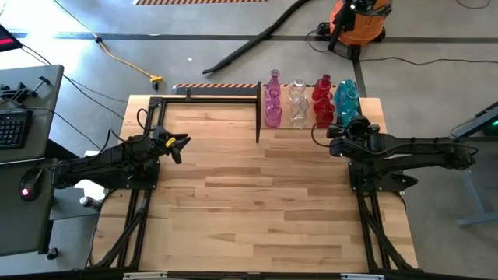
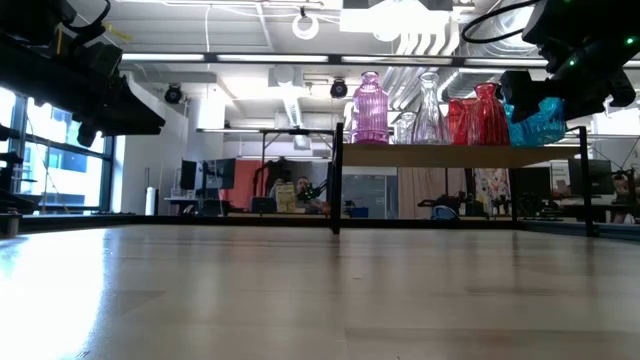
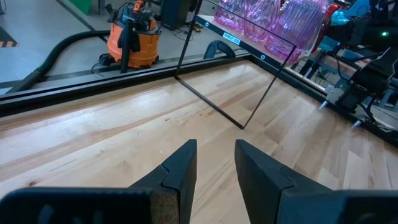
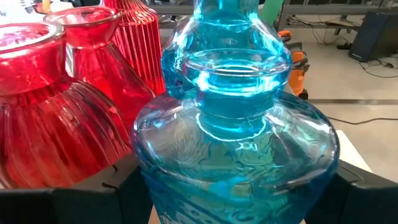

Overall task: Sort vases onto shelf
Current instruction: Put the blue vase on the shelf aligned with the other blue vase

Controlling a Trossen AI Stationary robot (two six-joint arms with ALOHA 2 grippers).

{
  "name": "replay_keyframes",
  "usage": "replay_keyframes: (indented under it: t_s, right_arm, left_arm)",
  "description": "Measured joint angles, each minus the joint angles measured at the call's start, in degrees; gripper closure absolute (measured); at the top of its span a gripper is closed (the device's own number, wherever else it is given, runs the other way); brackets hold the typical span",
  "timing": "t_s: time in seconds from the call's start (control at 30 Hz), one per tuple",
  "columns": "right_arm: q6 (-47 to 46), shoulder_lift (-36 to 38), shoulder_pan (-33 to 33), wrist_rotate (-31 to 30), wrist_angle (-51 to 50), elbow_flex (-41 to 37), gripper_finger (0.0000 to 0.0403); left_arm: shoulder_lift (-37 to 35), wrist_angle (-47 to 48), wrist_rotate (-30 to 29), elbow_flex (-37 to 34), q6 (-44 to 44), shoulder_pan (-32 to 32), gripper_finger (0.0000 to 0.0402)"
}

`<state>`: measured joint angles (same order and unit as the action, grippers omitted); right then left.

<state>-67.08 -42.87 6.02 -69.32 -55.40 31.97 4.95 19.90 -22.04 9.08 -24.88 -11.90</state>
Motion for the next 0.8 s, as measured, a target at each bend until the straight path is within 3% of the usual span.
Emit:
replay_keyframes:
  t_s: [0.47,0.8]
  right_arm:
    - [-1.18,0.07,-0.04,0.11,0.08,0.00,0.0121]
    - [-4.12,0.07,-1.47,-6.11,0.45,0.00,0.0111]
  left_arm:
    - [0.00,0.00,0.00,0.00,-0.01,0.00,0.0300]
    - [0.00,-0.02,0.00,0.00,-0.02,-0.02,0.0300]
